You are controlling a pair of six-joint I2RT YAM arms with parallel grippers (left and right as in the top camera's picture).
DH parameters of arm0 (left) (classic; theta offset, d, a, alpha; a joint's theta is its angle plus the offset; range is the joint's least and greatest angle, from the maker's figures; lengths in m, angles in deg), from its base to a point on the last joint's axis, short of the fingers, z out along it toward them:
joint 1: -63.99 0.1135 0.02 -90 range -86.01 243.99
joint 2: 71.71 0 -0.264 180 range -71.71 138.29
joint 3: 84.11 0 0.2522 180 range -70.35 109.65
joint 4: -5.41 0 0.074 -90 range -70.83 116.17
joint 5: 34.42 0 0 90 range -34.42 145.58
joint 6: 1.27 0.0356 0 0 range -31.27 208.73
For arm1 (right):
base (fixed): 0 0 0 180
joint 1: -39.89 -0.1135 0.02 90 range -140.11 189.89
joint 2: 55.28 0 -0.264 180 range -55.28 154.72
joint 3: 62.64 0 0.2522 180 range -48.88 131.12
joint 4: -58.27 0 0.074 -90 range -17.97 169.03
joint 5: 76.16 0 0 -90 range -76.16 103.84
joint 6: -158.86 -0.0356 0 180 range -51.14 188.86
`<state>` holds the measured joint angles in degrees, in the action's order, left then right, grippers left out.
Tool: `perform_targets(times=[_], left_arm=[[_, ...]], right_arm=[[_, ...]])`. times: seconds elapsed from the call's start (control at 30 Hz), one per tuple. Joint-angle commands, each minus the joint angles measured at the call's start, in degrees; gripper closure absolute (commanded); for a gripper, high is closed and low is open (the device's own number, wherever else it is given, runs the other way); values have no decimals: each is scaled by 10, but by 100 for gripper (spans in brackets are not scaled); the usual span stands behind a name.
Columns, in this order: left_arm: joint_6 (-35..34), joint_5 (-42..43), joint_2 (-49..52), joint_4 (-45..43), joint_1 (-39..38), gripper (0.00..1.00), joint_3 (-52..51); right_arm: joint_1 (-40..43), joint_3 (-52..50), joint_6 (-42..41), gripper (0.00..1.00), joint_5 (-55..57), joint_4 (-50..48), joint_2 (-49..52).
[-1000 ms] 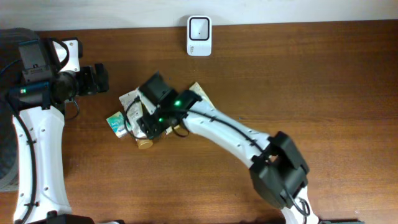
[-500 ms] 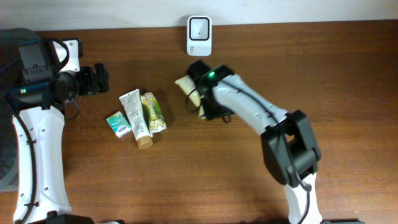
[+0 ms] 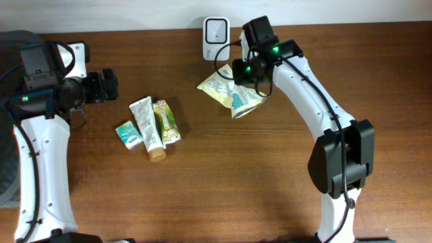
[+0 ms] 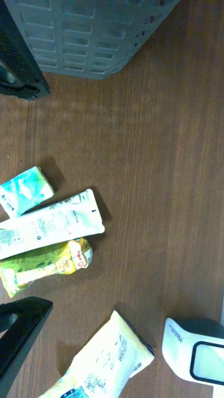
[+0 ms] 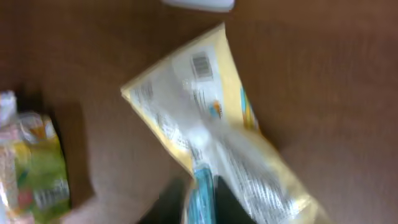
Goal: Scan the item barcode
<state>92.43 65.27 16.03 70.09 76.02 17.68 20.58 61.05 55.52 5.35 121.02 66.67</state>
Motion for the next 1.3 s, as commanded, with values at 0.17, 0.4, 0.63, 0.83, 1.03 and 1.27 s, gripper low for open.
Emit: perform_targets(times=[0.17, 0.4, 0.63, 0.83, 1.03, 1.27], left_arm=[[11, 6, -4, -1, 1, 1, 4], [11, 6, -5, -1, 1, 1, 4], [11, 6, -5, -1, 1, 1, 4], [11, 6, -5, -1, 1, 1, 4], [11, 6, -5, -1, 1, 1, 4], [11, 6, -5, -1, 1, 1, 4]], right_arm=[[-45, -42, -59, 96, -14, -141, 105], [-89, -42, -52, 96, -19, -47, 134], [-76, 11, 194, 80, -110, 120, 117], [2, 248, 200, 33, -143, 368, 80], [131, 198, 241, 2, -207, 443, 78], [113, -31, 273, 4, -364, 273, 78]])
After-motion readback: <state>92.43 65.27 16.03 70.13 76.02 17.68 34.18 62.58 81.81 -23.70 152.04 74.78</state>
